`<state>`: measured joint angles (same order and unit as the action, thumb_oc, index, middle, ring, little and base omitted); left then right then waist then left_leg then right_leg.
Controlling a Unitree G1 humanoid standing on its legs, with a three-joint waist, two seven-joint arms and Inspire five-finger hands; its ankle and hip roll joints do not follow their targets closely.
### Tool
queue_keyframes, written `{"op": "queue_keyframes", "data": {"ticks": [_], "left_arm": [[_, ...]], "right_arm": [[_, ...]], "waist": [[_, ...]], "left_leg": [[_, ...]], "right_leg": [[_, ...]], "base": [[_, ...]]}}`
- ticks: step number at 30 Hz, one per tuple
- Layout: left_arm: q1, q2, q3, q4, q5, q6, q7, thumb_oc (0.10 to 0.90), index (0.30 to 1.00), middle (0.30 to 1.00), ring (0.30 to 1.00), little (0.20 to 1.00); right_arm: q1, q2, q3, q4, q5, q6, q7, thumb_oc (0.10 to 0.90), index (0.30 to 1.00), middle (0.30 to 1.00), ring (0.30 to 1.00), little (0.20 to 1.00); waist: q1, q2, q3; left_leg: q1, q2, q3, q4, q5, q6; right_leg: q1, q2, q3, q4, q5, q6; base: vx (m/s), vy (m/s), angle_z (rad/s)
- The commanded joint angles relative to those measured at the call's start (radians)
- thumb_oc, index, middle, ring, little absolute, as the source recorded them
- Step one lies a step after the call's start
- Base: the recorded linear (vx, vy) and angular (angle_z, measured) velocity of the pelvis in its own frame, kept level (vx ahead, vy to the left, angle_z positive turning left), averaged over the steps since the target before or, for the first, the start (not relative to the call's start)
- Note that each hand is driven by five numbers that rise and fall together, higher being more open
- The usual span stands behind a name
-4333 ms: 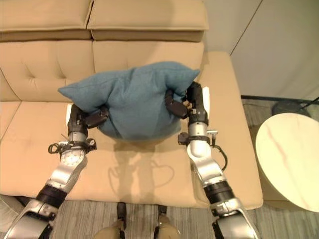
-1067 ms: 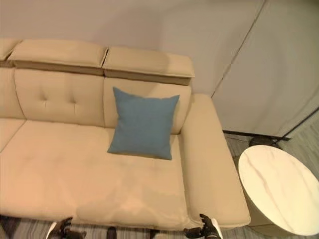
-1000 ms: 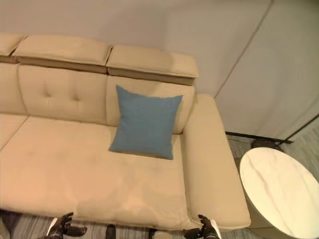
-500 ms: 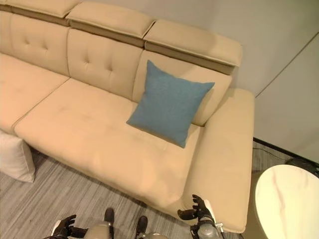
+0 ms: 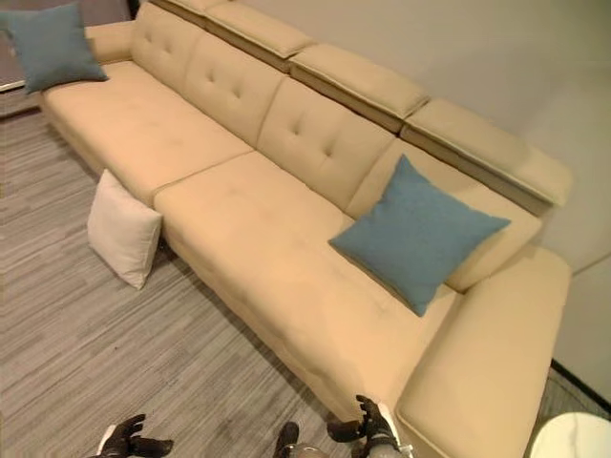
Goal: Pick up all the scattered cushions and arrange them neatly on the sofa.
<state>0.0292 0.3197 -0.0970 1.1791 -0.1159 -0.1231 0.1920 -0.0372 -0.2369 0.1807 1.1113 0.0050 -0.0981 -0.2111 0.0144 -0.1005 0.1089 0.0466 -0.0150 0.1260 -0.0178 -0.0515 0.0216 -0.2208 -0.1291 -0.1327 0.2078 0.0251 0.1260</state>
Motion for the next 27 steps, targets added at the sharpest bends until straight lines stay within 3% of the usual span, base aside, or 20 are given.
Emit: {"op": "queue_keyframes", "data": {"ticks": [1, 7, 11, 12, 14, 15, 17, 18, 24, 25, 27], "left_arm": [[-0.032, 0.008, 0.01, -0.016, 0.02, -0.033, 0.025, 0.8, 0.9, 0.9, 0.9, 0.9], [-0.03, -0.009, 0.025, -0.001, -0.036, -0.033, 0.022, 0.8, 0.9, 0.9, 0.9, 0.9], [-0.035, -0.028, 0.018, -0.005, -0.056, -0.035, 0.018, 0.8, 0.9, 0.9, 0.9, 0.9], [-0.037, -0.036, 0.012, -0.006, -0.058, -0.033, 0.018, 0.8, 0.9, 0.9, 0.9, 0.9], [-0.033, -0.045, 0.003, -0.002, -0.038, -0.027, 0.016, 0.8, 0.9, 0.9, 0.9, 0.9], [-0.033, -0.045, 0.003, -0.002, -0.038, -0.027, 0.016, 0.8, 0.9, 0.9, 0.9, 0.9], [-0.014, -0.042, 0.003, 0.015, -0.003, -0.015, 0.01, 0.8, 0.9, 0.9, 0.9, 0.9], [-0.008, -0.04, 0.005, 0.023, 0.009, -0.011, 0.01, 0.8, 0.9, 0.9, 0.9, 0.9], [0.006, -0.024, 0.019, 0.044, 0.03, 0.0, 0.004, 0.8, 0.9, 0.9, 0.9, 0.9], [0.003, -0.014, 0.026, 0.047, 0.03, 0.001, 0.008, 0.8, 0.9, 0.9, 0.9, 0.9], [-0.005, -0.003, 0.03, 0.04, 0.022, 0.001, 0.012, 0.8, 0.9, 0.9, 0.9, 0.9]], "right_arm": [[-0.016, -0.059, -0.011, -0.082, 0.009, -0.026, -0.024, 0.8, 0.9, 0.9, 0.9, 0.9], [-0.026, -0.057, 0.035, -0.065, -0.014, -0.022, -0.011, 0.8, 0.9, 0.9, 0.9, 0.9], [-0.03, -0.065, 0.031, -0.07, -0.015, -0.024, -0.014, 0.8, 0.9, 0.9, 0.9, 0.9], [-0.03, -0.068, 0.027, -0.071, -0.014, -0.024, -0.017, 0.8, 0.9, 0.9, 0.9, 0.9], [-0.018, -0.069, 0.026, -0.06, -0.019, -0.017, -0.017, 0.8, 0.9, 0.9, 0.9, 0.9], [-0.018, -0.069, 0.026, -0.06, -0.019, -0.017, -0.017, 0.8, 0.9, 0.9, 0.9, 0.9], [0.001, -0.054, 0.02, -0.035, -0.022, -0.013, -0.018, 0.8, 0.9, 0.9, 0.9, 0.9], [0.004, -0.05, 0.021, -0.023, -0.027, -0.011, -0.018, 0.8, 0.9, 0.9, 0.9, 0.9], [-0.004, -0.02, 0.044, 0.026, -0.055, 0.002, -0.017, 0.8, 0.9, 0.9, 0.9, 0.9], [-0.01, -0.008, 0.045, 0.033, -0.058, 0.005, -0.014, 0.8, 0.9, 0.9, 0.9, 0.9], [-0.024, -0.003, 0.046, 0.033, -0.064, 0.009, -0.011, 0.8, 0.9, 0.9, 0.9, 0.9]], "waist": [[-0.023, -0.001, 0.012], [0.014, -0.016, 0.0], [0.011, -0.015, 0.021], [0.01, -0.014, 0.035], [-0.007, -0.002, 0.035], [-0.007, -0.002, 0.035], [-0.023, -0.001, 0.024], [-0.028, -0.004, 0.019], [-0.016, -0.029, 0.01], [-0.006, -0.034, 0.013], [-0.007, -0.033, 0.022]], "left_leg": [[-0.092, -0.005, -0.14, -0.003, 0.004, -0.037], [-0.125, -0.019, -0.211, -0.009, 0.032, -0.066], [-0.172, -0.023, -0.217, 0.019, 0.043, -0.079], [-0.191, -0.017, -0.189, 0.039, 0.041, -0.08], [-0.209, 0.022, -0.057, 0.057, 0.043, -0.072], [-0.209, 0.022, -0.058, 0.057, 0.043, -0.072], [-0.203, 0.051, 0.057, 0.066, 0.035, -0.066], [-0.203, 0.055, 0.079, 0.075, 0.028, -0.064], [-0.21, 0.051, 0.097, 0.136, -0.025, -0.041], [-0.202, 0.039, 0.092, 0.138, -0.043, -0.024], [-0.179, 0.021, 0.085, 0.127, -0.051, -0.003]], "right_leg": [[0.107, 0.077, 0.142, -0.057, -0.076, 0.0], [0.172, 0.074, 0.063, -0.182, -0.071, -0.015], [0.175, 0.064, 0.004, -0.201, -0.069, -0.014], [0.178, 0.055, -0.019, -0.203, -0.069, -0.014], [0.18, 0.039, -0.093, -0.206, -0.07, -0.018], [0.18, 0.04, -0.093, -0.206, -0.07, -0.018], [0.195, 0.031, -0.149, -0.211, -0.074, -0.019], [0.199, 0.028, -0.159, -0.212, -0.075, -0.018], [0.221, 0.009, -0.162, -0.162, -0.1, -0.013], [0.209, -0.016, -0.153, -0.082, -0.097, -0.003], [0.161, -0.053, -0.127, 0.05, -0.023, 0.017]], "base": [[0.02, -0.047, 0.69], [0.03, -0.116, 0.85], [-0.05, -0.07, 0.89], [-0.13, -0.023, 1.05], [-0.06, 0.001, 1.39], [0.03, 0.009, 1.09], [0.11, 0.031, 0.81], [0.16, 0.061, 0.93], [0.15, 0.116, 0.33], [0.14, 0.207, 0.06], [0.17, 0.264, -0.04]]}}
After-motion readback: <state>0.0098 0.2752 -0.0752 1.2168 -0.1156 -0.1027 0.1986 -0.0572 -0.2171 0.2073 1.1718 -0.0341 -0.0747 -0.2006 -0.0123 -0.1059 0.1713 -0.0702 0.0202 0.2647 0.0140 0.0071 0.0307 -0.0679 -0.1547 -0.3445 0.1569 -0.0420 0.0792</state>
